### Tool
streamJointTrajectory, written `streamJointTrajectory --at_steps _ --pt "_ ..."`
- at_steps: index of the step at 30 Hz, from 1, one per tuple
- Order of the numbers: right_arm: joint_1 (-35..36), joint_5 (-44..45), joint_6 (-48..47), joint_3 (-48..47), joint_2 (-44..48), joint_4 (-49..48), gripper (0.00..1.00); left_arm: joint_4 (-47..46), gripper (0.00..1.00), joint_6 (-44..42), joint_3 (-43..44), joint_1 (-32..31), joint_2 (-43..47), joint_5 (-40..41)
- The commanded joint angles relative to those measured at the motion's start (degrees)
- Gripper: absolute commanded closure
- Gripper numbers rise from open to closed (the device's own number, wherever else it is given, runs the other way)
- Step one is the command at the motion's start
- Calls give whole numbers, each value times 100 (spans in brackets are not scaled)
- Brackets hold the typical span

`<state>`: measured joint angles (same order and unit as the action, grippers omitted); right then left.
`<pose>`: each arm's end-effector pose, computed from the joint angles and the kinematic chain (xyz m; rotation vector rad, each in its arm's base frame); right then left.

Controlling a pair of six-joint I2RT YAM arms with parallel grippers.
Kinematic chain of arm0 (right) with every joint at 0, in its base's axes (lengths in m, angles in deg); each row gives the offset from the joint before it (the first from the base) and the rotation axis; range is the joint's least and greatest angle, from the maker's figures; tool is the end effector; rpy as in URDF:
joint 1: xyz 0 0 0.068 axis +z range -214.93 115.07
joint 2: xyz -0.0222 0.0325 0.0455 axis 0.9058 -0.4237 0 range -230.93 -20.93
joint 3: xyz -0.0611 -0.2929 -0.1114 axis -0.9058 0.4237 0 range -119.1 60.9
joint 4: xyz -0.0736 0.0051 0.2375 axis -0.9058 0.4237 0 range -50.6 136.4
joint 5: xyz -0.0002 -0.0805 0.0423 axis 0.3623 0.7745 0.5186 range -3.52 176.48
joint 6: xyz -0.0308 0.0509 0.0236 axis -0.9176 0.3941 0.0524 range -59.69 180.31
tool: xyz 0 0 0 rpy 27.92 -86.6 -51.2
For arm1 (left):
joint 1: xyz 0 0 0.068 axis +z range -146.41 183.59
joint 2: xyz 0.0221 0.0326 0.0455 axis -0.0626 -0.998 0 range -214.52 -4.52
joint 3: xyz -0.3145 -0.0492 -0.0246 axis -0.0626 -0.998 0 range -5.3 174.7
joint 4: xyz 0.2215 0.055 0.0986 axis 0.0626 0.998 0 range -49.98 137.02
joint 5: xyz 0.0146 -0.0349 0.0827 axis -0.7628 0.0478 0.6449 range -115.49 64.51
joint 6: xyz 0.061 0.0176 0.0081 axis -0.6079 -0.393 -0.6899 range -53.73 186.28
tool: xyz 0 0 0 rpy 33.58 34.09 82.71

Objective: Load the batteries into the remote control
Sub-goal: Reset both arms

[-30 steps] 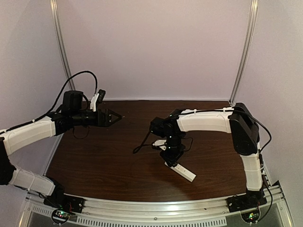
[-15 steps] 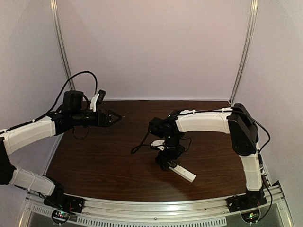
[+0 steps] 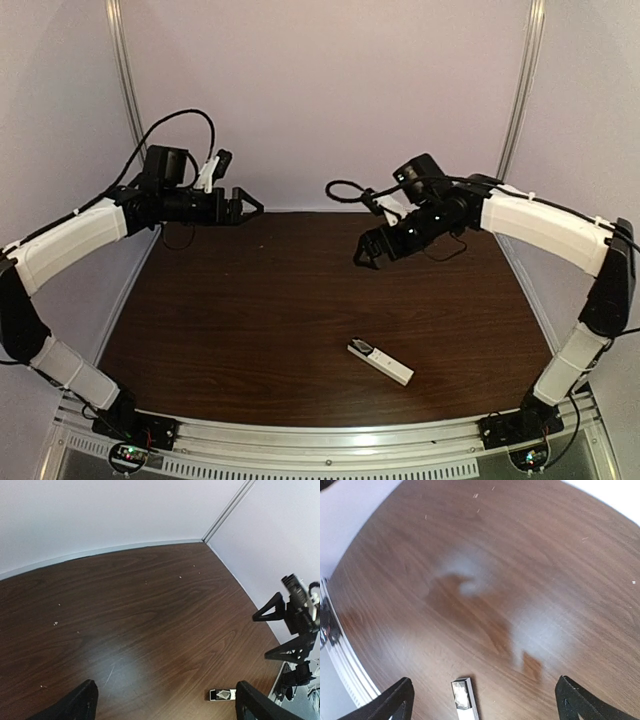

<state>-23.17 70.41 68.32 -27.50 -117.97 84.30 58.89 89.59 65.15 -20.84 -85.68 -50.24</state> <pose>0.2655 0.2555 0.3497 -0.8684 2.4472 0.6918 0.2773 -0.1488 0.3789 0.2971 2.1582 -0.9428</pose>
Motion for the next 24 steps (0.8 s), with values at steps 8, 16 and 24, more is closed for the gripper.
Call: streamJointTrajectory --at_steps 8,16,24 --pt "-1522 -447 875 3078 2344 -2776 0 -253 2 -3 -280 17 -555 203" --pt "-1679 -638 1184 4881 2919 -4158 0 -1105 3 418 -1645 -1 -450 66" --pt "-1686 -710 1246 5116 2946 -4472 0 -1382 2 499 -1843 -1 -378 88"
